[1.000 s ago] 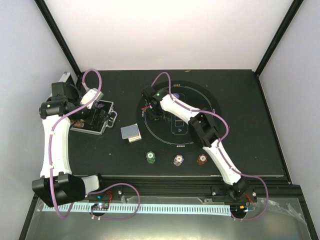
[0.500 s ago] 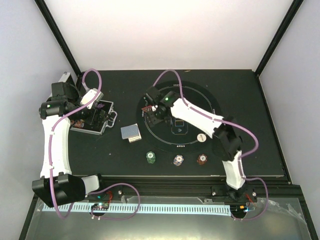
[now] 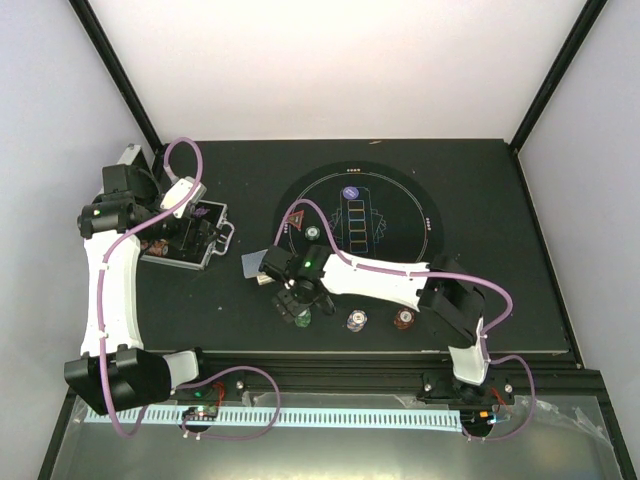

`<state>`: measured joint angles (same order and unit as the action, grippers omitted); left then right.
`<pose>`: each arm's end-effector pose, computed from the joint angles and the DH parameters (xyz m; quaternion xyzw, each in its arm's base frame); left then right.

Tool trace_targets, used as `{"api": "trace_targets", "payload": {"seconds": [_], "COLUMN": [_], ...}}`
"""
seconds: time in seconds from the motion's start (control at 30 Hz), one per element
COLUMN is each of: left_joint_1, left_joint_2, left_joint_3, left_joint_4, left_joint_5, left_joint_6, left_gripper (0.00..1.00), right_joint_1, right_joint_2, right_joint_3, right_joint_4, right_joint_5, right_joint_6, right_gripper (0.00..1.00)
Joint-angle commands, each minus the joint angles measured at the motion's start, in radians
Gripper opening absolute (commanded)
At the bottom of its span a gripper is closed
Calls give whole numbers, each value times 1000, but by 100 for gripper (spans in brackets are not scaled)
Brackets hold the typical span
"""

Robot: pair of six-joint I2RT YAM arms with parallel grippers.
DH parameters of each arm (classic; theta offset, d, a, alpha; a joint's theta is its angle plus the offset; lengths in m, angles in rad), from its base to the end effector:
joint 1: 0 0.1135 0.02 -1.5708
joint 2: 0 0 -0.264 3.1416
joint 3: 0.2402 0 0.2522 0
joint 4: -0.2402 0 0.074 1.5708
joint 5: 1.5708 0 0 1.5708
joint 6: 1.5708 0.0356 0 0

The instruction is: Distribute texas hold em gaming equipment

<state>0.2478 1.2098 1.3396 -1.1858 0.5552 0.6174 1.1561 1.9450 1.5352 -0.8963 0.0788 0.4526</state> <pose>0.2113 0.0341 0.3609 0.2395 0.9014 -0.1380 0.3334 0.1612 0.3592 0.2110 -0.3364 0.9316 0.0679 0.1196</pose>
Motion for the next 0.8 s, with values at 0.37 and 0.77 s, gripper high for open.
{"api": "trace_targets", "payload": {"seconds": [0.37, 0.77], "left_joint_1": [7, 7], "left_joint_2": [-18, -20], "left_joint_3": [23, 25], "left_joint_4": [-3, 0], "left_joint_5": [8, 5], "left_joint_6": [-7, -4], "left_gripper": [99, 99], "right_joint_1": [40, 41], "right_joint_2": [71, 81], "right_joint_3": [9, 12], "right_joint_4": [22, 11], "right_joint_5": [6, 37], "right_joint_6": [17, 14], "right_gripper": [75, 57]}}
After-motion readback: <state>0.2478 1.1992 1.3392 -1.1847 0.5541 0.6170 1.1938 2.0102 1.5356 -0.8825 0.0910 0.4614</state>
